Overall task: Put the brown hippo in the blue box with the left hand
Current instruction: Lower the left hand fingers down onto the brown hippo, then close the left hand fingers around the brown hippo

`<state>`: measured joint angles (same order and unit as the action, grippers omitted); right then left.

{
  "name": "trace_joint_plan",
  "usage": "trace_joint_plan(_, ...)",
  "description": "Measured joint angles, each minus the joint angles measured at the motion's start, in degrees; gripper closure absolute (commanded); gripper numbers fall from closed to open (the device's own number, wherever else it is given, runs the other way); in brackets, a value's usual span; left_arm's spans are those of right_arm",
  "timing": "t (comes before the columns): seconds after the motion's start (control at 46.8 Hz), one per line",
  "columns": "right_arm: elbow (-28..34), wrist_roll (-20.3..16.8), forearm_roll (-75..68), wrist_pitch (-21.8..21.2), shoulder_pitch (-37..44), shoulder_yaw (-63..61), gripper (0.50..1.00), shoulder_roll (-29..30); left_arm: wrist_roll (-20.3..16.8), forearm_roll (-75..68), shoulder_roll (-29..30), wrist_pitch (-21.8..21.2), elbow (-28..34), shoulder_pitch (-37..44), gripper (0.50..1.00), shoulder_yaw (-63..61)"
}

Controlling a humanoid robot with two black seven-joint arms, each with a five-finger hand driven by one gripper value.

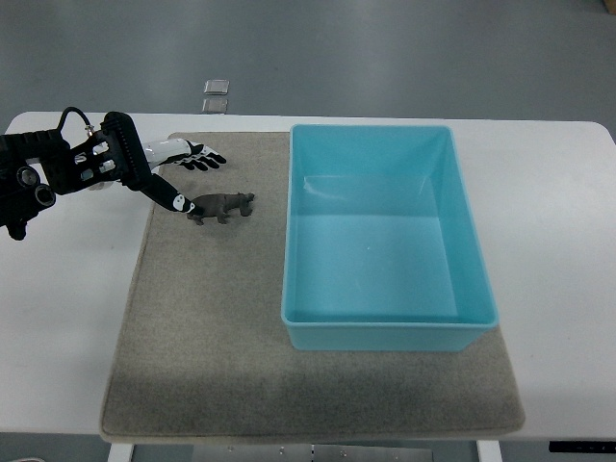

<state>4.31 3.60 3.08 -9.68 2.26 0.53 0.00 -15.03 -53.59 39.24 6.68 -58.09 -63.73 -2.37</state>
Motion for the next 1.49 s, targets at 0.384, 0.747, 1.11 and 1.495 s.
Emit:
trace_joint_plan(0.384,0.00,0.00,0.00,0.00,0.02,0.00,0.564,0.00,-0.09,-0.72,-0.07,0.00,-0.03,0.16,0.714,-0.09)
trace_joint_plan(0.747,0.00,0.00,0.00,0.00,0.01,0.00,0.564,0.00,-0.09,-2.66,-0.25,0.01,-0.11,0.63,0.748,-0.09)
trace_joint_plan(1.11,0.00,0.00,0.00,0.00,0.00,0.00,0.564,0.00,-0.09,-2.66,-0.48,-0.01,-0.37,0.88,0.782,-0.09)
trace_joint_plan(1.495,0.00,0.00,0.00,0.00,0.01,0.00,0.564,0.00,0.01,-2.66,-0.57,-0.01,-0.62,0.88,0.862,-0.07)
